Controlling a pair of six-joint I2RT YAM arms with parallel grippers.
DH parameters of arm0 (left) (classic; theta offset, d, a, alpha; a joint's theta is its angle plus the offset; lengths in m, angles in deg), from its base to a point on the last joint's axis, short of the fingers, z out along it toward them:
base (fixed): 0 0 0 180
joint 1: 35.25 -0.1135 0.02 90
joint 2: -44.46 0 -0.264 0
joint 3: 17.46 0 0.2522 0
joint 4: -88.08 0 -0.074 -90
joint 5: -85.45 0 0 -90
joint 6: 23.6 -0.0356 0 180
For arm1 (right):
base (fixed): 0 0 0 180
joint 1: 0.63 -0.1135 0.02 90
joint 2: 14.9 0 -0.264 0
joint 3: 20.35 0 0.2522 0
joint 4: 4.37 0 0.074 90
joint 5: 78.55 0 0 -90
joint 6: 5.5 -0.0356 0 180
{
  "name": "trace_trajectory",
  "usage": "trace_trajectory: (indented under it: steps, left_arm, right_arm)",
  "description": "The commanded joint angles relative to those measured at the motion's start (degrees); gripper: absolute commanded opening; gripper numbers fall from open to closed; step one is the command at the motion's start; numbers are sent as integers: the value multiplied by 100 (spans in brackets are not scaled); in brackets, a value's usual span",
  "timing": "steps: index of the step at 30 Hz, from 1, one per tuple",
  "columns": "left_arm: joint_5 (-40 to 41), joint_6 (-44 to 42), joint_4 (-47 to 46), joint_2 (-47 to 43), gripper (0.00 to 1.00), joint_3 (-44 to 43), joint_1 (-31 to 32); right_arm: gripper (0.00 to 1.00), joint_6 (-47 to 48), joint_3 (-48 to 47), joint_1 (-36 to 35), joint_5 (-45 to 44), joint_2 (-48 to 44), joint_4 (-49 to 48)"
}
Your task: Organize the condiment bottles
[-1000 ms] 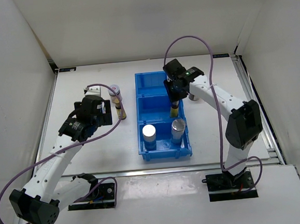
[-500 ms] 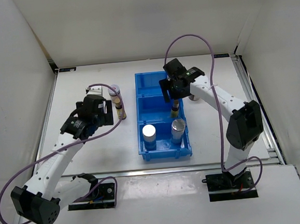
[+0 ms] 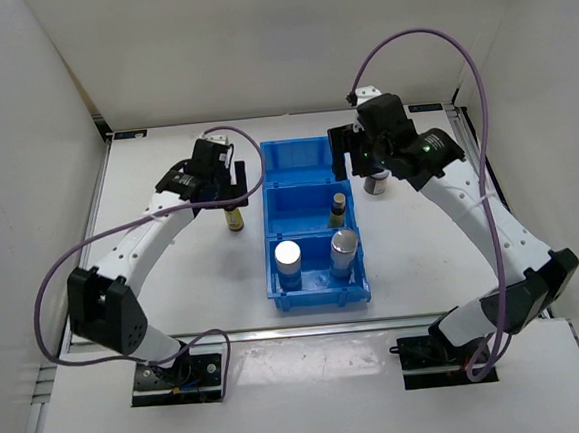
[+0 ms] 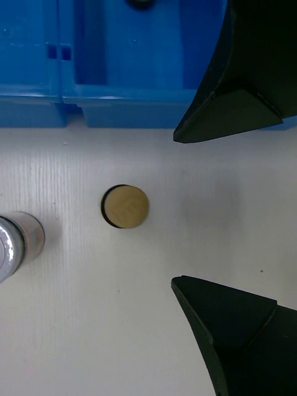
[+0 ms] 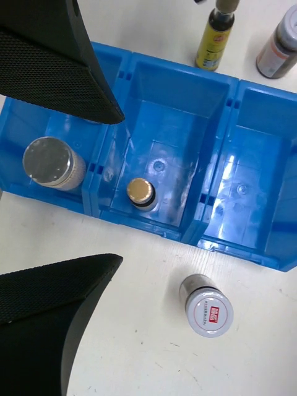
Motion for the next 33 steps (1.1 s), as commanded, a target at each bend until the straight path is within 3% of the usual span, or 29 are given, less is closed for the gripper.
trace_trajectory:
  steps: [1,5,12,18,19,28,32,33]
  left_arm:
    - [-373,74,-215,339,99,-328,-146]
    - [-427,74,-268,796,95,-460,-199]
    - [-427,74,-435,1096,79,-591,-252]
    - [-427,74,-435,1148,59,-645,-252]
    - [-427,74,-435,1096,52,-645,-252]
    - [-365,-93,-435,964,26,-698,-304]
    - [-365,-93,-102,614,11,-1083,-304]
    - [-365,-41,-101,534,11,-1171,-304]
  right_arm:
    - [88,42,342,-4,166,-135,73]
    - [88,95,615,49,218,-433,73]
    - [88,209,870,49,218,-705,3]
    - [88,209,871,49,218,-706,3]
    - [88,209,871,49,218,-758,3]
    - [88,209,923,49,218,-864,117]
    - [88,209,871,49,218,-917,170]
    - [88,209,871,49,166,-917,170]
